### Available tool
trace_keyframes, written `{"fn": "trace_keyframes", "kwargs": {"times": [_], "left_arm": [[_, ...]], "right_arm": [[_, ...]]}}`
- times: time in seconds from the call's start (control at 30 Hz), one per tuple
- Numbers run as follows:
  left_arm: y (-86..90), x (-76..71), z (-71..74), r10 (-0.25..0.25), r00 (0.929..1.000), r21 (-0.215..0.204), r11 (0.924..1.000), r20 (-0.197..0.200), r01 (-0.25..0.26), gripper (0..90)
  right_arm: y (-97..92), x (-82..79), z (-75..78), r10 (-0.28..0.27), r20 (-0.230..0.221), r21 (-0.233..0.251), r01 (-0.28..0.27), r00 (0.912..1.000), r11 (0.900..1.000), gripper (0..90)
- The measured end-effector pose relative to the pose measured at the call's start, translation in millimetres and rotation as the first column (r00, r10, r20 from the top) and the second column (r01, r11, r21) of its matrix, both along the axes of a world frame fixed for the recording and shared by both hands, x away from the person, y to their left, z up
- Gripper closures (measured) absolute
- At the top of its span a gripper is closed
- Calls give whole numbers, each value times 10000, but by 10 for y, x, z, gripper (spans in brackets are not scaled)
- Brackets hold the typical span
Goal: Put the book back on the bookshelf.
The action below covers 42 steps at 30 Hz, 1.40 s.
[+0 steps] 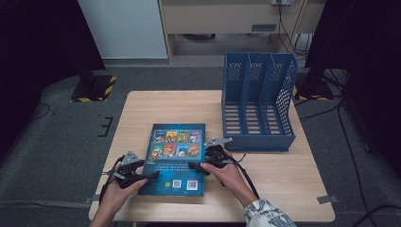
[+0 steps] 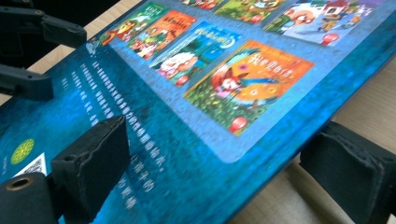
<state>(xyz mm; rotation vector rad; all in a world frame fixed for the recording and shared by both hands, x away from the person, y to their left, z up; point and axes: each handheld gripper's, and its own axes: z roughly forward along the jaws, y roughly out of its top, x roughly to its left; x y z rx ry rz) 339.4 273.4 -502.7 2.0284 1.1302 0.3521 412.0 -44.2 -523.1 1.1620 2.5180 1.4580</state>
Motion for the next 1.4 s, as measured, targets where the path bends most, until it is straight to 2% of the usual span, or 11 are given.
{"fn": "trace_keyframes", "kwargs": {"times": [0.1, 0.13, 0.17, 0.37, 0.57, 0.7, 0.8, 0.97, 1.07, 1.3, 1.4], "left_arm": [[-6, 15, -12, 244, 9997, 138, 9996, 27, -244, 31], [-10, 30, -25, 494, 9987, 150, 9987, -91, -492, 2], [-8, 36, -28, 489, 9987, 96, 9988, -149, -488, 0], [13, 48, -36, 26, 9989, -487, 9988, -468, -49, 101], [28, 51, -25, -89, 9991, -512, 9987, -426, 67, 103], [67, 57, -30, -229, 9984, -938, 9954, -519, 180, 103], [87, 58, -30, -266, 9981, -1071, 9940, -553, 206, 103], [115, 57, -23, -332, 9980, -1189, 9925, -535, 267, 102], [126, 56, -21, -317, 9981, -1205, 9924, -528, 251, 101], [138, 51, -23, -330, 9981, -1194, 9925, -519, 266, 100], [153, 51, -27, -393, 9978, -1272, 9914, -542, 321, 99]], "right_arm": [[1, 27, -13, -92, 37, 121, 92, 10000, 9999, 87], [2, 34, -12, -101, 74, 94, 101, 9999, 9999, 87], [3, 38, -10, -92, 82, 82, 92, 9999, 9999, 87], [4, 33, 6, -209, 148, 58, 209, 9997, 9998, 114], [-7, -1, 99, -491, 451, 143, 485, 9978, 9987, 175], [-4, -31, 213, -456, 675, 199, 444, 9967, 9988, 203], [11, -39, 273, -351, 586, 241, 337, 9977, 9991, 210], [126, -5, 399, -97, 575, 5, 97, 9983, 10000, 210], [151, 14, 415, -76, 563, -8, 76, 9984, 10000, 216], [207, 54, 434, 244, 140, -296, -240, 9996, 9993, 252], [211, 47, 461, 304, 52, -235, -303, 9995, 9993, 279]]}}
